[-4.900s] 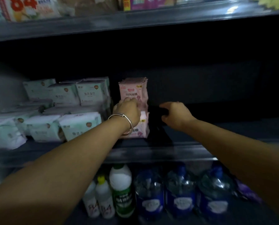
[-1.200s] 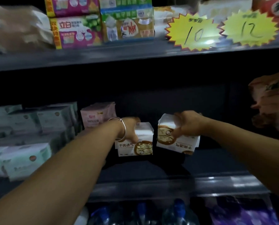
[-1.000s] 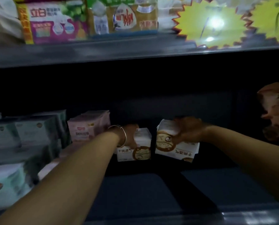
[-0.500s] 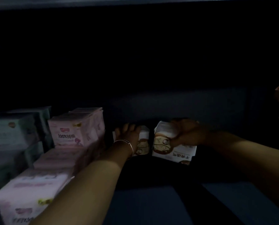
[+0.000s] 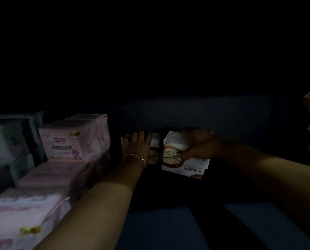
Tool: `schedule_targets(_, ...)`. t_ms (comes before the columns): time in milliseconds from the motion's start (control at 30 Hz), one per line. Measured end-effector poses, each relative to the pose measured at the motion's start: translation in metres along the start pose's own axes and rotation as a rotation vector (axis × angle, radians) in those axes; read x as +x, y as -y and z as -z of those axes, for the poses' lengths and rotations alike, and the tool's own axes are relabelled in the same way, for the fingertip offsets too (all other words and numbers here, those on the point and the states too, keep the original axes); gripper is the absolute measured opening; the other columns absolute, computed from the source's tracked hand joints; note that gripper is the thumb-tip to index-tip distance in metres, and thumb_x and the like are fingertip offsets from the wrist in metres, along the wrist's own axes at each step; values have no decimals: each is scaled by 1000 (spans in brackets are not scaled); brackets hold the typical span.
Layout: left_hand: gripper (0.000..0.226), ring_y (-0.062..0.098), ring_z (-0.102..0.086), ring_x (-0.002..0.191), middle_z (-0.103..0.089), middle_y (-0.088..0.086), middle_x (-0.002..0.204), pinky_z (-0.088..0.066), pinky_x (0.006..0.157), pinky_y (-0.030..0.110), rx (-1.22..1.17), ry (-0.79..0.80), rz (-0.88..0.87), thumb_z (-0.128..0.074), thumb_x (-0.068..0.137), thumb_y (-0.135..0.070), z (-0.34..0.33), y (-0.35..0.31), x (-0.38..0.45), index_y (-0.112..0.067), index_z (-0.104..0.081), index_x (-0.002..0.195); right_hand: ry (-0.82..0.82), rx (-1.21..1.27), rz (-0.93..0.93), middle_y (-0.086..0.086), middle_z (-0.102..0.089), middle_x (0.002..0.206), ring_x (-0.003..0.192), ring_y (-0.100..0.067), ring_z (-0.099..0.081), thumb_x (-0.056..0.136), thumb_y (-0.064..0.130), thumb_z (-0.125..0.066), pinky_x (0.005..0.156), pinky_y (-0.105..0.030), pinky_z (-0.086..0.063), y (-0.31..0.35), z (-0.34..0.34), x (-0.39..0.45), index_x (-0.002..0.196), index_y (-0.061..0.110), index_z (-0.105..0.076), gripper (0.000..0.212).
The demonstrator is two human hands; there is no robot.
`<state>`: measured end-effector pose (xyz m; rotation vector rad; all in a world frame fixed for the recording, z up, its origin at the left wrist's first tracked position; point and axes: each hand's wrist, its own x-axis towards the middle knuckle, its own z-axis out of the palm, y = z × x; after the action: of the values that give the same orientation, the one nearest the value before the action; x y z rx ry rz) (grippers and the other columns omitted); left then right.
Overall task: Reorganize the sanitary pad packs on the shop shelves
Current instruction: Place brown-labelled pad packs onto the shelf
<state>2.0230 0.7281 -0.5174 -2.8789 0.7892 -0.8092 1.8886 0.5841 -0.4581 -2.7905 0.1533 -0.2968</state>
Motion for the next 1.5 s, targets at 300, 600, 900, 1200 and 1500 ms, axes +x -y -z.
schedule_targets(300, 73, 29, -21, 139, -19, 9, 153, -18, 115, 38, -407, 15, 25, -57, 87, -24, 15, 9, -10, -14, -18, 148, -147, 517, -73, 6, -55, 105, 99, -10, -53, 75, 25, -76, 68, -12, -44, -5, 1, -12, 108, 19, -49, 43)
schedule_targets(600, 27, 19, -60, 105, -64, -3, 113, -51, 87, 42, -1663, 545, 162, -55, 87, -45, 92, -17, -80, -34, -53, 112, -236, 1421, -197, -5, -60, 119, 95, -22, -63, 83, 12, -68, 65, -41, -56, 9, -10, -53, 139, 23, -31, 68)
schedule_targets(900, 82, 17, -56, 108, -54, 3, 125, -49, 86, 27, -1235, 254, 15, -86, 59, -6, 88, -5, -80, -26, -47, 129, -110, 556, -22, 3, -32, 145, 128, -16, -40, 68, 11, -82, 99, -27, -43, 3, -1, -80, 146, 36, -20, 102)
schedule_targets(1200, 107, 21, -44, 126, -35, 4, 143, -42, 105, 36, -1186, 235, -54, -81, 63, 1, 60, -17, -54, -24, -19, 147, -147, 152, 85, -5, -49, 134, 117, -16, -50, 74, 17, -78, 85, -11, -36, 1, -7, -50, 134, 14, -47, 67)
schedule_targets(1500, 54, 29, -47, 121, -49, 15, 131, -38, 98, 28, -696, 134, 167, -71, 78, -14, 26, -10, -33, -3, -46, 126, -269, 42, -85, -11, -49, 136, 124, -25, -48, 88, 15, -63, 103, -30, -39, -25, -35, -1, 134, 10, -49, 49)
